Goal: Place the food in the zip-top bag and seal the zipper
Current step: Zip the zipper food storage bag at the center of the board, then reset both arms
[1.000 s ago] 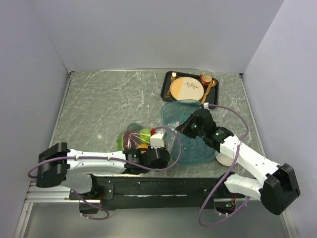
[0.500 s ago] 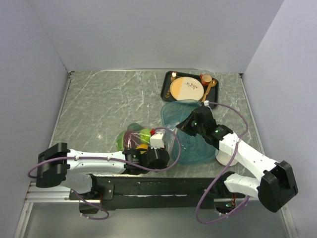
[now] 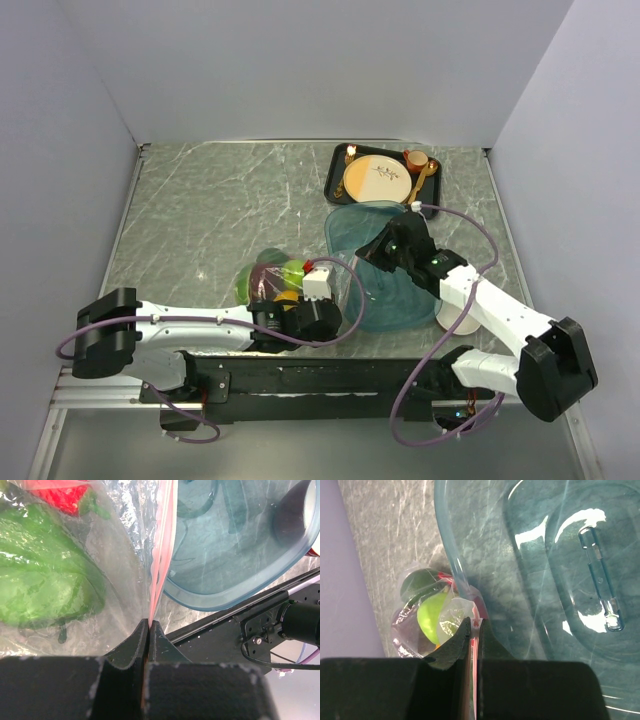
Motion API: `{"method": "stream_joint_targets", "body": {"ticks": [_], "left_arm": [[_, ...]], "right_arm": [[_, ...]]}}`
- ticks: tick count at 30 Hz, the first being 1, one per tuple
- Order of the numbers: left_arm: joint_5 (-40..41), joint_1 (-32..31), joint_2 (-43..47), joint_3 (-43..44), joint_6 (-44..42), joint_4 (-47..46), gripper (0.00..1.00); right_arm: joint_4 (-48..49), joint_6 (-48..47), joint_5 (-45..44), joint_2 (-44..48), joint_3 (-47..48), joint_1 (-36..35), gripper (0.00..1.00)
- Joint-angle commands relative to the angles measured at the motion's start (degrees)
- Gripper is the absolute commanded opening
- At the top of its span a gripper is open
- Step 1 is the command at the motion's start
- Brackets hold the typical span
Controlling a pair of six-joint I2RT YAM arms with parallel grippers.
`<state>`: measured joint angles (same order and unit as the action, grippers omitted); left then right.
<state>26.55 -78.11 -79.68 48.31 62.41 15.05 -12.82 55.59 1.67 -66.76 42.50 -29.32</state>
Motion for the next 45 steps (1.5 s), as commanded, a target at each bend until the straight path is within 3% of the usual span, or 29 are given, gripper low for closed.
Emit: {"method": "stream_joint_targets", "body": {"ticks": [1,18,23,25,27,30,35,45], "left_arm": [[-2.6,-0.9,1.1,-0.6,-0.4,0.9,0.01],[-1.6,-0.8,-1.5,3.7,-2.8,2.1,0.01],[-1.7,-0.9,-0.3,3.5,-3.6,1.4,0.06],[-1.7,-0.8,-0.3,3.8,-3.8,1.7,0.13],[-1.6,-0.8,-0.2,4.3,-3.7,2.3,0.30],[-2.3,-0.8,0.3,4.3,-4.2,1.7,0.46],[-2.5,-0.8,1.3,4.9,-4.8,1.5,0.49],[-2.6,-0.9,4.4,5.0,-6.4,0.2,0.77]], "right_arm": [[4.9,-0.8,-2.1,-0.4,3.1,1.5,0.00],[4.0,-2.3,0.3,-0.7,1.8,1.6,0.00],[2.4,-3.5,0.3,0.3,1.8,1.6,0.14],[1.8,-4.0,0.1,0.6,1.9,1.6,0.20],[1.0,-4.6,-0.2,1.0,1.9,1.6,0.22],[0.0,-5.1,-0.8,1.7,2.1,1.6,0.36],[-1.7,-6.0,-1.6,2.6,2.4,1.6,0.39],[-4.0,-6.5,-4.1,3.7,2.5,1.6,0.54]]}}
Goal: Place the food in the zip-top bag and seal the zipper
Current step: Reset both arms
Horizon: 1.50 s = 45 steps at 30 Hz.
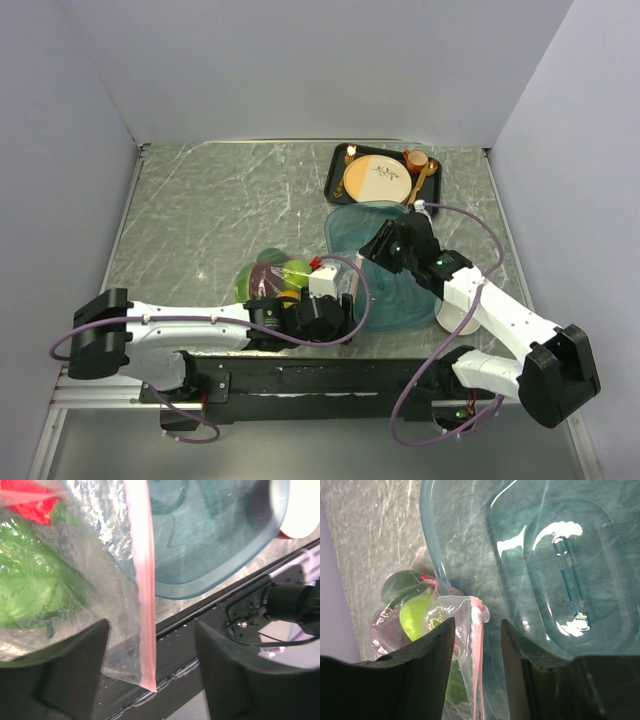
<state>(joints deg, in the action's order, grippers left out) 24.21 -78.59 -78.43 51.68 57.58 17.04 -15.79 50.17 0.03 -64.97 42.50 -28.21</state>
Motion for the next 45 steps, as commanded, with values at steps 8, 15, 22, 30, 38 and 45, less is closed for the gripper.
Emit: {"method": "stream_joint_targets", "body": {"ticks": [8,15,22,30,38,45], "left_arm": [[0.6,-0.3,6.1,2.2,-2.6,-1.3,0.94],[2.1,-0.3,5.1,7.7,-5.8,2.7,0.99],[-4.5,4.3,3.8,12.7,-8.3,5.5,0.99],[-8.6,16.4,5.9,18.3,-14.5,8.9,0.99],[-9.4,33.6,10.3,19.4,-19.3,9.3,0.99],[-14.2,48.7,10.1,22.8,-20.6,15.9,0.99]], "right_arm": [[-3.1,-0.7,-5.4,4.8,2.9,0.5,0.73],[-6.4,-1.3,-8.6,6.8,3.8,0.6,0.83],[-8.0,-1.7,-9.3,7.6,3.1,1.4,0.86],[-12.0,-5.7,-11.7,8.2,3.9,4.5,0.94],[-16.3,-14.8,-13.5,4.7,8.1,12.5,1.00],[-16.8,-18.4,-11.2,3.0,10.5,21.3,1.00]]}}
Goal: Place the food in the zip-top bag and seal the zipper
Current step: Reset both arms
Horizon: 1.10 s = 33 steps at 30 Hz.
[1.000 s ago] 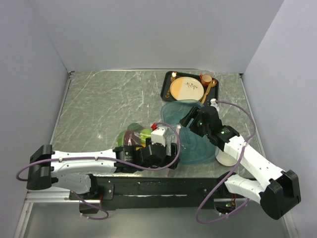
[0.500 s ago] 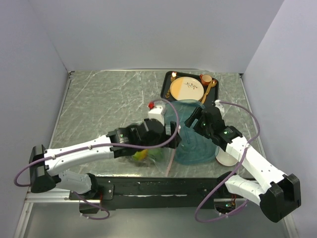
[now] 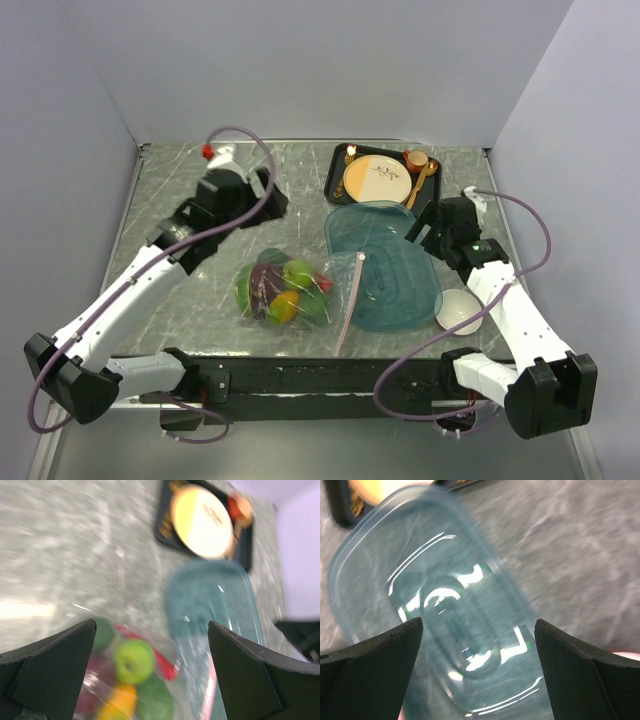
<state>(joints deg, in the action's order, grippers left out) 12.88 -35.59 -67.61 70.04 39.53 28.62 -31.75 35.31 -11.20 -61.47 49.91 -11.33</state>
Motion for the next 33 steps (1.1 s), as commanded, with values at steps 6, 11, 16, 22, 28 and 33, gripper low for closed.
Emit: {"method": "stream_joint_targets", "body": {"ticks": [6,11,16,22,28,33], "left_arm": [[-3.7,13.9,-0.5,3.3,-3.2,2.7,0.99],[-3.0,18.2,0.2,4.2,-3.6,1.5,0.99],[-0.8,18.4,-0.5,7.2,-4.5,2.7,0.99],[3.0,18.6,-0.9,6.2,-5.0,1.9,0.99],[6.3,18.7,-0.8,4.6,-6.2,0.4,0.99],[6.9,18.7,1.7,0.5,-7.5,-3.0,1.00]], "right_arm": [[1.2,-5.6,4.3,-1.5,3.2,7.8,1.00],[2.7,-7.0,5.1,-0.8,2.7,7.8,1.00],[6.1,-9.3,7.1,4.1,1.0,7.8,1.00],[10.3,-10.3,9.3,9.9,-1.8,7.8,1.00],[10.7,-10.4,13.7,8.5,-2.2,7.9,1.00],[10.7,-10.6,13.8,7.4,-2.2,7.9,1.00]]}}
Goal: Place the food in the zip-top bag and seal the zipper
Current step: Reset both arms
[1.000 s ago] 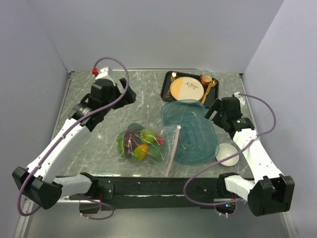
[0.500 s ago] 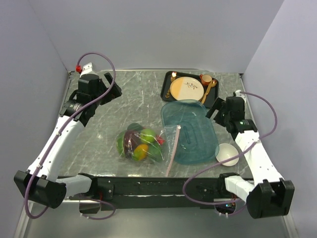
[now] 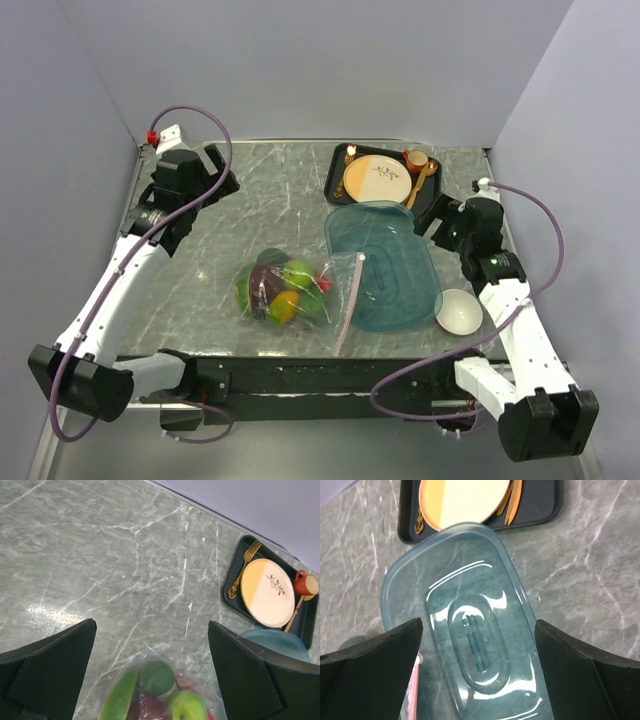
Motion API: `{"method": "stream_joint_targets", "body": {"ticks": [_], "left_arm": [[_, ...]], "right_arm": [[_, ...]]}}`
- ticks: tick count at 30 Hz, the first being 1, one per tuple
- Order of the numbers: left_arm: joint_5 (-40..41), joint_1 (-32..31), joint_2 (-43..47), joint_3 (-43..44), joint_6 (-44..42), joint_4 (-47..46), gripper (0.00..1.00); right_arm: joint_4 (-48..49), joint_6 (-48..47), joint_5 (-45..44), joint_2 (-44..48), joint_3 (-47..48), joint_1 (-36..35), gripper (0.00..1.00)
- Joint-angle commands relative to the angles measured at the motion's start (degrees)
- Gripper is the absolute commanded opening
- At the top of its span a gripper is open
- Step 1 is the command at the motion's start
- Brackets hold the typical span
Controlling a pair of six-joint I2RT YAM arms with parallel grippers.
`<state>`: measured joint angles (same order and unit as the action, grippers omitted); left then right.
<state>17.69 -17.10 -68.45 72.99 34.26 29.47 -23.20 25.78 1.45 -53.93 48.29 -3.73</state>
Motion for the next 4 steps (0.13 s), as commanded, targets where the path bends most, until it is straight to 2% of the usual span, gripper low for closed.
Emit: {"method": "stream_joint_targets", "body": {"ticks": [1,4], "left_arm": [[2.5,0.2,2.7,-2.9,-2.4,-4.2,0.99],[5.2,0.2,4.1,-6.0,-2.6,-7.2,0.99]], "right_arm": [[2.3,-1.1,0.9,-0.1,-0.8,0.3,1.00],[2.5,-1.0,1.8,-0.6,-1.2,0.3,1.00]]}}
